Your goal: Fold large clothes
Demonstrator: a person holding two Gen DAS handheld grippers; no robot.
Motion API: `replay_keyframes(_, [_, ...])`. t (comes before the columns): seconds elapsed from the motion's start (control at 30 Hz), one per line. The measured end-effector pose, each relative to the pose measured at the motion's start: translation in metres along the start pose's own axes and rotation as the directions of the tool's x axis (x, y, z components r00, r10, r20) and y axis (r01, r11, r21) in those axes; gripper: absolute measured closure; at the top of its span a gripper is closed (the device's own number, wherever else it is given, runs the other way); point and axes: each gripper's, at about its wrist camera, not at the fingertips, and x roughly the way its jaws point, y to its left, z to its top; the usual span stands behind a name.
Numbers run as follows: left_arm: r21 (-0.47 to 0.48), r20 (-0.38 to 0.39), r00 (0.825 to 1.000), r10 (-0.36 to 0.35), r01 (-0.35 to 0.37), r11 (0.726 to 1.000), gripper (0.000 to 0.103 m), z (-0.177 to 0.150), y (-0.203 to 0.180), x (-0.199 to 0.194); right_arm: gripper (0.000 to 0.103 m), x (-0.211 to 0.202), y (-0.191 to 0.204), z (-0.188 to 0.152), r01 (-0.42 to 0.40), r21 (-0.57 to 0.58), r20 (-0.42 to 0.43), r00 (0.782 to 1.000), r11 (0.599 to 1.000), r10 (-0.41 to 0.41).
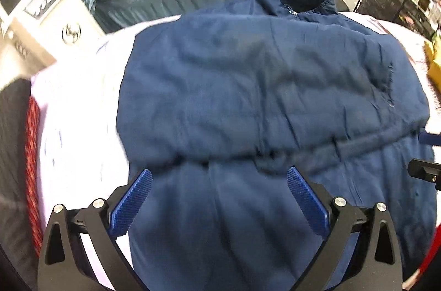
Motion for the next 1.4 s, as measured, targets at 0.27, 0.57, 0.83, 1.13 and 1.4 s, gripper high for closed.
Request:
replay_keyframes(0.27, [-0.121,-0.092,0.996,-0.007,-0.004,0.993,0.006,-0.074,0.031,-0.015,0.006,-0.022,-0.07,-0.072,-0.057,0.184,-0.024,0.998,0.981,0.062])
replay_keyframes(0.57, [-0.295,-0.169,0.982,-0.087,0.034,0.955,0.008,-0.145,0.088,-0.027,0.006,-0.044,-0.116,-0.131,-0.084,0.263,0.006,0.996,0.961,0.085])
replay_keyframes(0.83, [-0.432,-0.178,0.958,-0.227,0.131,0.892,0.021,-0.196,0.124,-0.028,0.017,-0.051,-0.164,-0.17,-0.1,0.364,-0.019,0.993,0.926,0.115])
replay_keyframes(1.13, [-0.533,-0.143,0.904,-0.402,0.272,0.802,0.023,-0.225,0.133,-0.015,0.02,-0.027,-0.178,-0.209,-0.18,0.416,-0.111,0.963,0.891,0.246])
replay_keyframes(1.4, [-0.554,-0.174,0.862,-0.475,0.313,0.771,0.021,-0.243,0.107,0.002,0.02,0.001,-0.187,-0.24,-0.317,0.588,-0.094,0.887,0.744,0.452])
